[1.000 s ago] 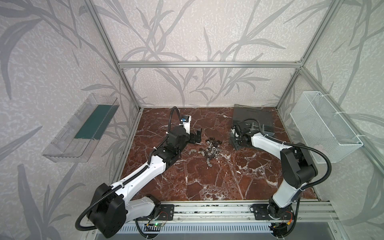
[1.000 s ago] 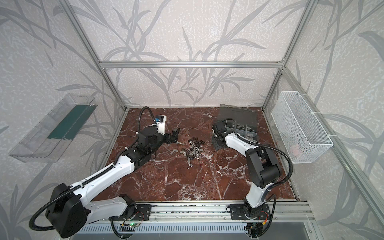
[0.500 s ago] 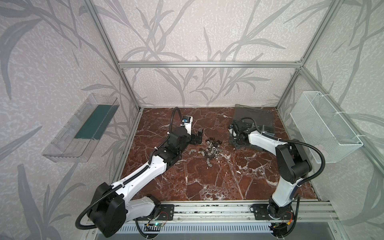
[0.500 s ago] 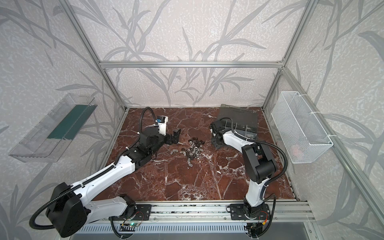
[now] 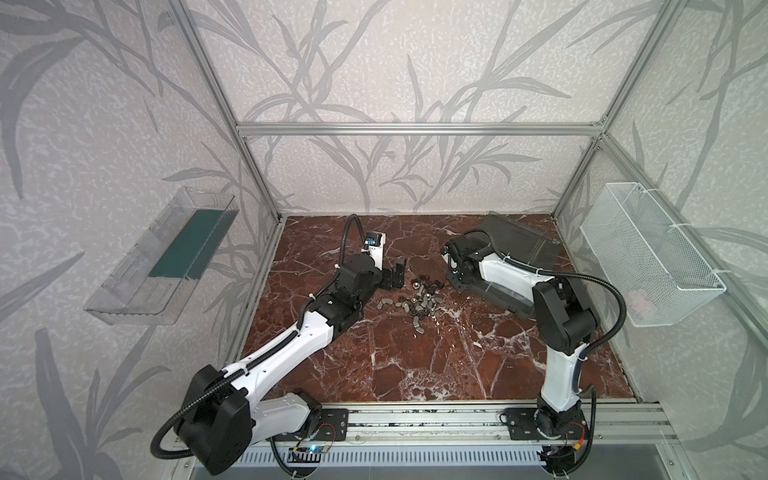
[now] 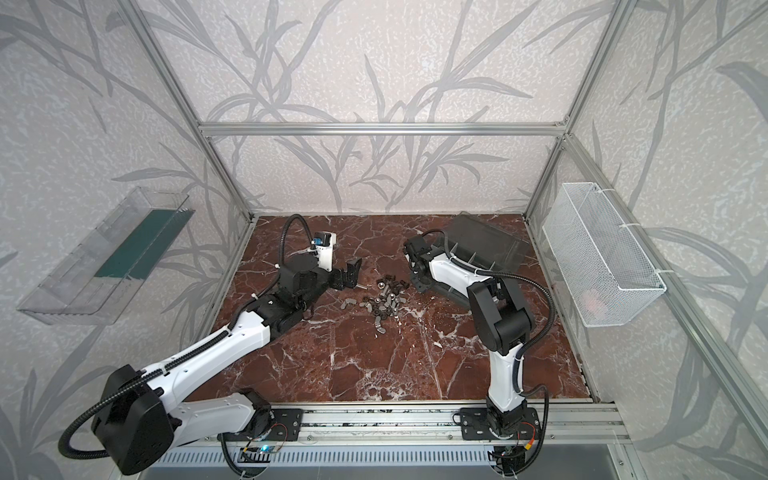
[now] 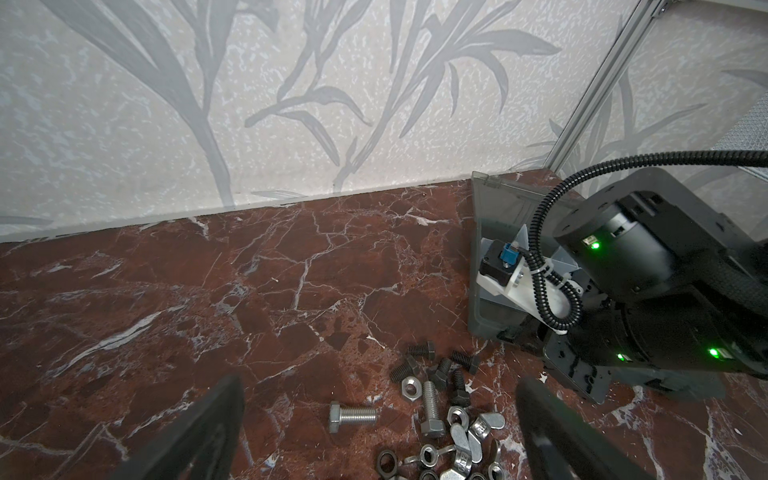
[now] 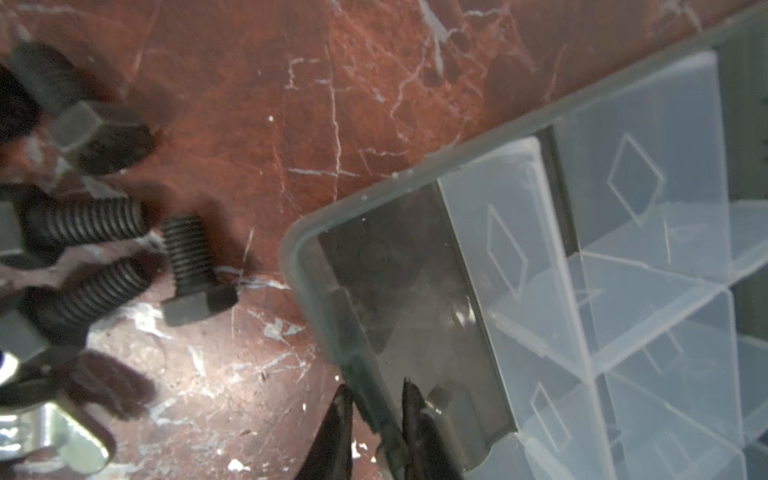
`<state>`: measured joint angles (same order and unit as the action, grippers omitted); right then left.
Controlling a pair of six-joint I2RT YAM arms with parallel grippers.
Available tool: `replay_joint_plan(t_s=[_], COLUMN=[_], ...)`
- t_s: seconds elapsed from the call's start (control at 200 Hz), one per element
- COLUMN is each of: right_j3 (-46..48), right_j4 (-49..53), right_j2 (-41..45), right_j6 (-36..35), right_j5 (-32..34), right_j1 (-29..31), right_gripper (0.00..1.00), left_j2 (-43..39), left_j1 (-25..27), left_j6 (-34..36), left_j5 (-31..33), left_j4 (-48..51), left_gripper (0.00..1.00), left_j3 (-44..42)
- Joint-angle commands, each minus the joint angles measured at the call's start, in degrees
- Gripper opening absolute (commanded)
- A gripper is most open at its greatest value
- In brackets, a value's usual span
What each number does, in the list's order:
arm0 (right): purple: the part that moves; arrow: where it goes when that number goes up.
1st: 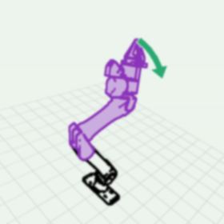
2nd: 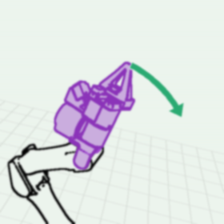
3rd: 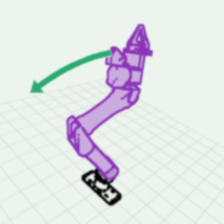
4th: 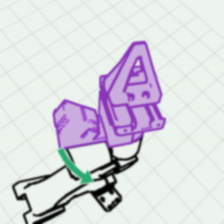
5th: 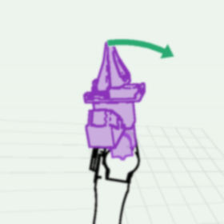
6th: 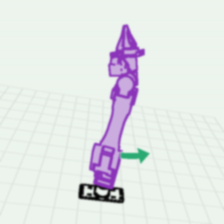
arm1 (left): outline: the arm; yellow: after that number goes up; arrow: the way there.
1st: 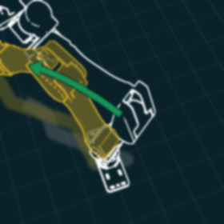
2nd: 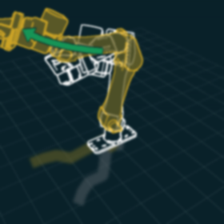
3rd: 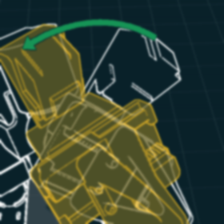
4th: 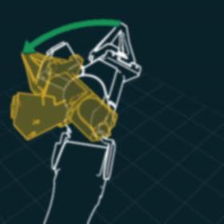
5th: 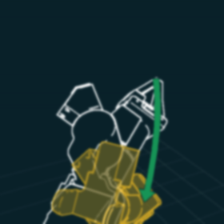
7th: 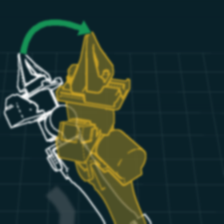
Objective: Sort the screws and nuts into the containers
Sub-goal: 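Grasp the near edge of the gray organizer box with the right gripper, then drag the organizer box with the right gripper toward the screw pile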
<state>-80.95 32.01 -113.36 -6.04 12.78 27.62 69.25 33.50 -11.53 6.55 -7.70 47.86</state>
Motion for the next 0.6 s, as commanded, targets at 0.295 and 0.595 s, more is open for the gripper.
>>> replay_joint_plan(t_s=[0.295, 0.595], right_j3=[-13.6, -23.2], right_j4=[5.9, 7.7], right_j2=[-9.7, -15.0], right_j6=[9.3, 11.0], right_j5=[-2.8, -1.5], right_j1=[0.4, 0.4], right_gripper=[0.16, 0.12], left_j2=[-0.2, -0.1], left_j1=[0.4, 0.5], left_j6=[1.0, 1.2], left_j5=[0.8, 0.9], left_j4=[0.2, 0.3], left_gripper=[0.99, 0.99], left_j3=[1.7, 1.7])
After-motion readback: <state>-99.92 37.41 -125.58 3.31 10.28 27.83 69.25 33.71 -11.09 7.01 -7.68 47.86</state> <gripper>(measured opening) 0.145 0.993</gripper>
